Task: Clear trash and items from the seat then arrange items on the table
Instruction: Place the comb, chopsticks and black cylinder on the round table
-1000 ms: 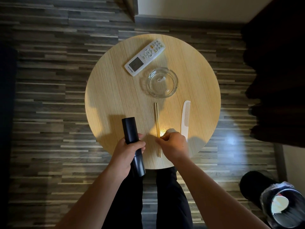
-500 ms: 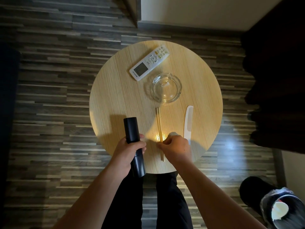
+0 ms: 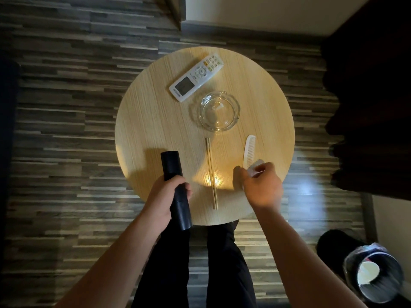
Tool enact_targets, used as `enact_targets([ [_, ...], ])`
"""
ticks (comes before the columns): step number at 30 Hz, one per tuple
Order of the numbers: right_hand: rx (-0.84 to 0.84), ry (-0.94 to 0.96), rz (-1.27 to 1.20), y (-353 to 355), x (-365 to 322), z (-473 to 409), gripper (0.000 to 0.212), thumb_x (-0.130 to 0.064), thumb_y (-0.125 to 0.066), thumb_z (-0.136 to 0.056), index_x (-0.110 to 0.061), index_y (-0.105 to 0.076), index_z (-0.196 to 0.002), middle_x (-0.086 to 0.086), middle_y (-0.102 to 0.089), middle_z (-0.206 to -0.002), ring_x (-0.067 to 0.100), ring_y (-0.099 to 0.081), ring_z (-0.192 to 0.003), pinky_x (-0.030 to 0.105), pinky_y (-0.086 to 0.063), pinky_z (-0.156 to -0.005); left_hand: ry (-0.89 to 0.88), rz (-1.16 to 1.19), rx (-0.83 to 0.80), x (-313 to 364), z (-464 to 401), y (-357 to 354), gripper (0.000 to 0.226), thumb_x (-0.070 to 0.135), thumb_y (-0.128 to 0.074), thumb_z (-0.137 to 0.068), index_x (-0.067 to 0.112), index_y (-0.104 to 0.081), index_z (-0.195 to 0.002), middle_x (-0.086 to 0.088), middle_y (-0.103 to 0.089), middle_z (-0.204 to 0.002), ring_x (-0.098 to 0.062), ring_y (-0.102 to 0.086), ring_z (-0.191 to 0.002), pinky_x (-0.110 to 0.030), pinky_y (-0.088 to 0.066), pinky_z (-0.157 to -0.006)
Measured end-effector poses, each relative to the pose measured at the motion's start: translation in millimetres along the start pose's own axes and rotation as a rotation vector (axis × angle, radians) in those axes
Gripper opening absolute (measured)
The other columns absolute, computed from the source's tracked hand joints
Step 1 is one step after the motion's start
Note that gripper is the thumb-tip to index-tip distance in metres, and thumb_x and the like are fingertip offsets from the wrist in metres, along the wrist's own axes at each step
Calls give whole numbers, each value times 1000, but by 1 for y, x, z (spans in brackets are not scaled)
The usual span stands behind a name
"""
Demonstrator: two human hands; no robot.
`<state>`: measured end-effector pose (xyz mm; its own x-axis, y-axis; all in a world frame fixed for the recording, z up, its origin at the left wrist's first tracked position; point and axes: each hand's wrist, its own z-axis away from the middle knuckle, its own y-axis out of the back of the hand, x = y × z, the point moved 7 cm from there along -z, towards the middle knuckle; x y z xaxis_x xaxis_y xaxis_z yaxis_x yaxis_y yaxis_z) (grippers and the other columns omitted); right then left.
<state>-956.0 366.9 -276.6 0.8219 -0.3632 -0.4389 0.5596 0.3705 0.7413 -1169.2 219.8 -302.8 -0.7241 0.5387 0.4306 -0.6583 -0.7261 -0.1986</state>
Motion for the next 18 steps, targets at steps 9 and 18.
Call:
enact_targets([
  [9,-18,87,152,2,9,-13,28,-39,-63,-88,-18,-62,-105,-10,-62,-82,18,-61,-77,29,-49,-66,-24,44,12,4,3,-9,34,21,-60,-95,3,-53,-124,-19,-73,-92,-31,-70,-83,-42,-55,-81],
  [18,-23,55,91,-6,21,-5,11,-32,-64,-81,-23,-60,-85,-12,-63,-69,6,-60,-64,22,-40,-52,13,-16,62,-4,6,-9,32,26,-64,-94,8,-58,-120,-19,-71,-98,-32,-70,-84,-54,-54,-92],
])
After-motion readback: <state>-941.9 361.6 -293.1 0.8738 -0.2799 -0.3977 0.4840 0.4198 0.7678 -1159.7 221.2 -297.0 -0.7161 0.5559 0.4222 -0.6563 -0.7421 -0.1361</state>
